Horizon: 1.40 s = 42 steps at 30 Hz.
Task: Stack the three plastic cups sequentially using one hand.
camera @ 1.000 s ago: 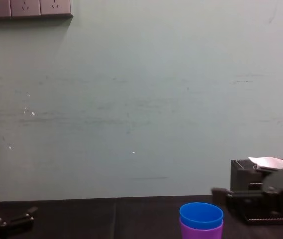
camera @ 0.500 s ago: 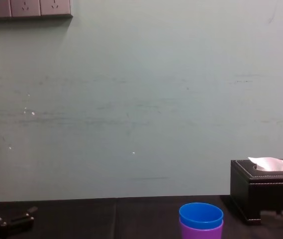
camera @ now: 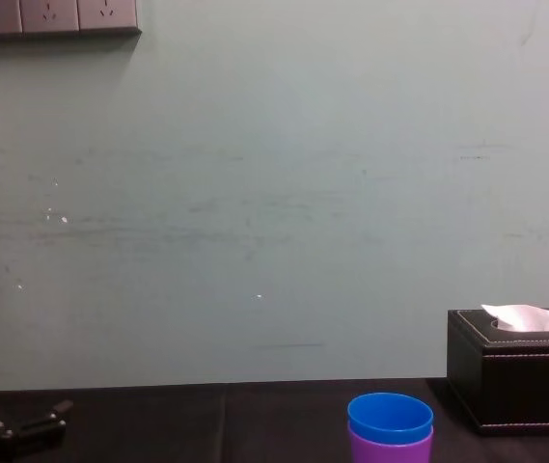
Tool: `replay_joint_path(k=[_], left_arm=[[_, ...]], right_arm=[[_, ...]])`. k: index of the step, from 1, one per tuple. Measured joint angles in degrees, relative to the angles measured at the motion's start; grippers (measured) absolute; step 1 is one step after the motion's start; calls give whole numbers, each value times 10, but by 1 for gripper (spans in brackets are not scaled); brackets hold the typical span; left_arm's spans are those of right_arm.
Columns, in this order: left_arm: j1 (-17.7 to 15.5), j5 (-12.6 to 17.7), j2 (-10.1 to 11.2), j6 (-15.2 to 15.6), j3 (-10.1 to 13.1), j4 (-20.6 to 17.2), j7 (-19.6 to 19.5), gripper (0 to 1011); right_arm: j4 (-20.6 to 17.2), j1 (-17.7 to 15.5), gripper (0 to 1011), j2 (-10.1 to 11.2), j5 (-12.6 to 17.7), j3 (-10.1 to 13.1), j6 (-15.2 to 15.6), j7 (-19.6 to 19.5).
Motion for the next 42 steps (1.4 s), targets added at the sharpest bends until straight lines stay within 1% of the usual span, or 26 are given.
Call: replay_joint_path(k=[12,21,33,40,42], left_arm=[[0,0,0,0,0,0,0,1010],[0,0,0,0,0,0,0,1010],[0,0,0,0,0,0,0,1010],[0,0,0,0,0,0,0,1010],[0,0,0,0,0,0,0,1010]], right_arm=[[12,14,1004,-16,-11,-22,11,2],[32,34,1004,-35,-17,-39,23,2],[54,56,1004,-56,-20,-54,32,2],[62,68,1004,-65,-21,-60,37,1],[62,68,1004,-65,-21,-60,37,1]])
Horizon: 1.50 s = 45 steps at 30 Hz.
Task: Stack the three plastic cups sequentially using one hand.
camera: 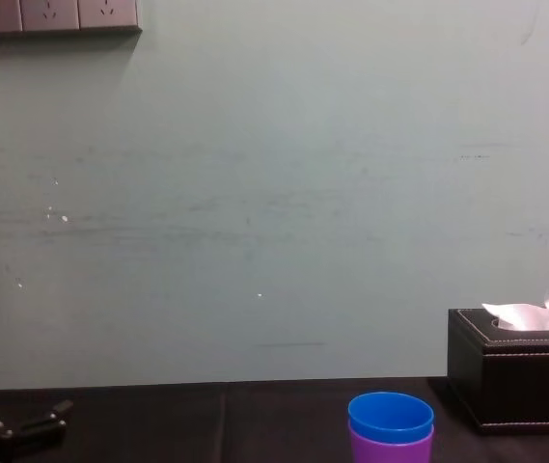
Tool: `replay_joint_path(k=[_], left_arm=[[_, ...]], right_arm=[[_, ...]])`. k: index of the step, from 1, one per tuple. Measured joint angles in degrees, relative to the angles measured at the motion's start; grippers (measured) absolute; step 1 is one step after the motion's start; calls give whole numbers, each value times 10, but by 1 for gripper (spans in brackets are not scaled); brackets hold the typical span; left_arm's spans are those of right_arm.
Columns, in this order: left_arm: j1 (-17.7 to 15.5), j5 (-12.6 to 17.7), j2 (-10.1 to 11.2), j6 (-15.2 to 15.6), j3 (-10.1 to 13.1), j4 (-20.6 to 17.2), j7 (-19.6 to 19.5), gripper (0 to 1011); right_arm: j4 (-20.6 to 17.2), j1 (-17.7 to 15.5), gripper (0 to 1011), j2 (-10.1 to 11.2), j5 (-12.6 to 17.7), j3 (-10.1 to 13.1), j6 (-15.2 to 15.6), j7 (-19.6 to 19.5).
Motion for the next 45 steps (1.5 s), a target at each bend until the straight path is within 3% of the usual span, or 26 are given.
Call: replay_joint_path(k=[8,17,37,45], left_arm=[[0,0,0,0,0,0,0,1010],[0,0,0,0,0,0,0,1010],[0,0,0,0,0,0,0,1010],[0,0,0,0,0,0,0,1010]], right_arm=[[-1,-1,973,1,0,1,0,0],[-2,-2,756,1,0,1,-1,0],[-3,-3,726,2,0,2,-1,-2],[-42,-19,726,13,6,23,29,-37]])
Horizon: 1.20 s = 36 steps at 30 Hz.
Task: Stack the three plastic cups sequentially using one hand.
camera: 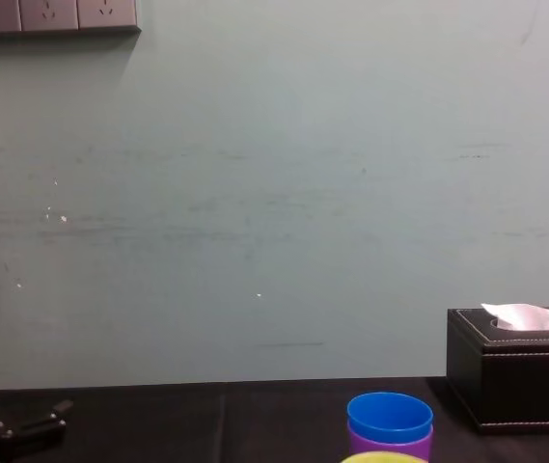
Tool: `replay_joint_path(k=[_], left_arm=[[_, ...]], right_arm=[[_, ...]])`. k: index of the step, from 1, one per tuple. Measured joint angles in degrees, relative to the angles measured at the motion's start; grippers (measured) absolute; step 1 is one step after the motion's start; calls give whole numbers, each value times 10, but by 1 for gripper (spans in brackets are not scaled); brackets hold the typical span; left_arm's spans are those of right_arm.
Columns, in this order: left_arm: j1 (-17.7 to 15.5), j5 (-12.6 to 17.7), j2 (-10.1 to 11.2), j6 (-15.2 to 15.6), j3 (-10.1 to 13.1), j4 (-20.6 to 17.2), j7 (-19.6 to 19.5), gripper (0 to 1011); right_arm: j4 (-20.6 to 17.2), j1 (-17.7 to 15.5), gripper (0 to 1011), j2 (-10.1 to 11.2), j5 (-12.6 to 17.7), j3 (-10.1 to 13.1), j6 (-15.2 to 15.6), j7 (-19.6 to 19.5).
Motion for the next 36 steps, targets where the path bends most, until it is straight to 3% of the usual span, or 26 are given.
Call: replay_joint_path(k=[7,20,27,36], left_arm=[[0,0,0,0,0,0,0,1010],[0,0,0,0,0,0,0,1010],[0,0,0,0,0,0,0,1010],[0,0,0,0,0,0,0,1010]], right_arm=[[-55,-13,726,20,6,27,37,-34],[-109,-5,726,39,10,62,83,-64],[-116,5,726,37,5,67,92,-75],[-106,28,726,15,-14,64,94,-89]])
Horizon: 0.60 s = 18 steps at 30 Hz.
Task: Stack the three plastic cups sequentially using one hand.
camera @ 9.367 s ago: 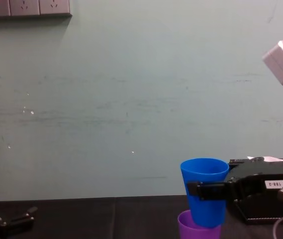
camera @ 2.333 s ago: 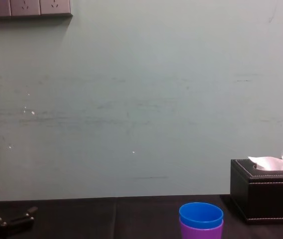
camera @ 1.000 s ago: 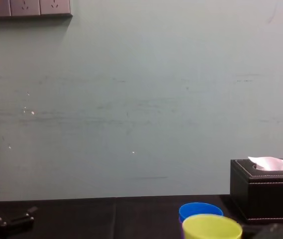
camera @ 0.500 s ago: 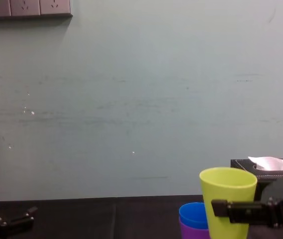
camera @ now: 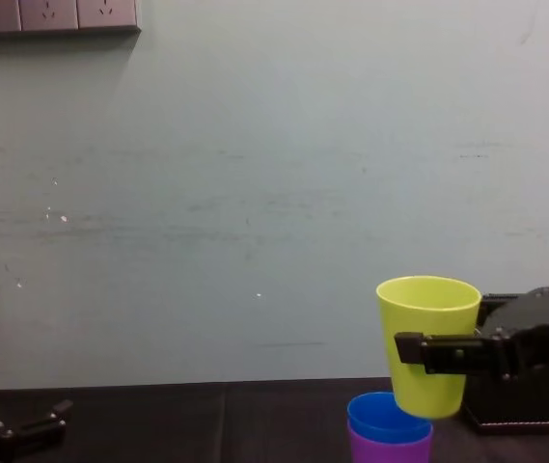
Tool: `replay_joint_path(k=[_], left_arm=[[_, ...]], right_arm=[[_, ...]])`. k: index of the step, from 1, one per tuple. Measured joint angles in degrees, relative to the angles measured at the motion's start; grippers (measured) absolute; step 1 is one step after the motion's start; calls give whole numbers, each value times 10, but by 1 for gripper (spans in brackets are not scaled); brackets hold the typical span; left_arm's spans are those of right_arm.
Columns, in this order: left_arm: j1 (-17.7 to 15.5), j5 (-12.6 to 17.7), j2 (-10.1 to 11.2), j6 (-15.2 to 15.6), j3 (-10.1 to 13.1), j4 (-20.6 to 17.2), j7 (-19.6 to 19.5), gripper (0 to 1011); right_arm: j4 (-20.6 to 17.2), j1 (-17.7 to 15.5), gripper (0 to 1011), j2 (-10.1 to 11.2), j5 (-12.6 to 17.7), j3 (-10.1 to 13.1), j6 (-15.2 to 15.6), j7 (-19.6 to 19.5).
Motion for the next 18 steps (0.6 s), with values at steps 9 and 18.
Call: replay_joint_path(k=[9,18], left_arm=[[0,0,0,0,0,0,0,1010],[0,0,0,0,0,0,0,1010]], right_arm=[[33,26,726,-28,-8,-7,4,-2],[67,46,726,-48,-10,-13,6,2]])
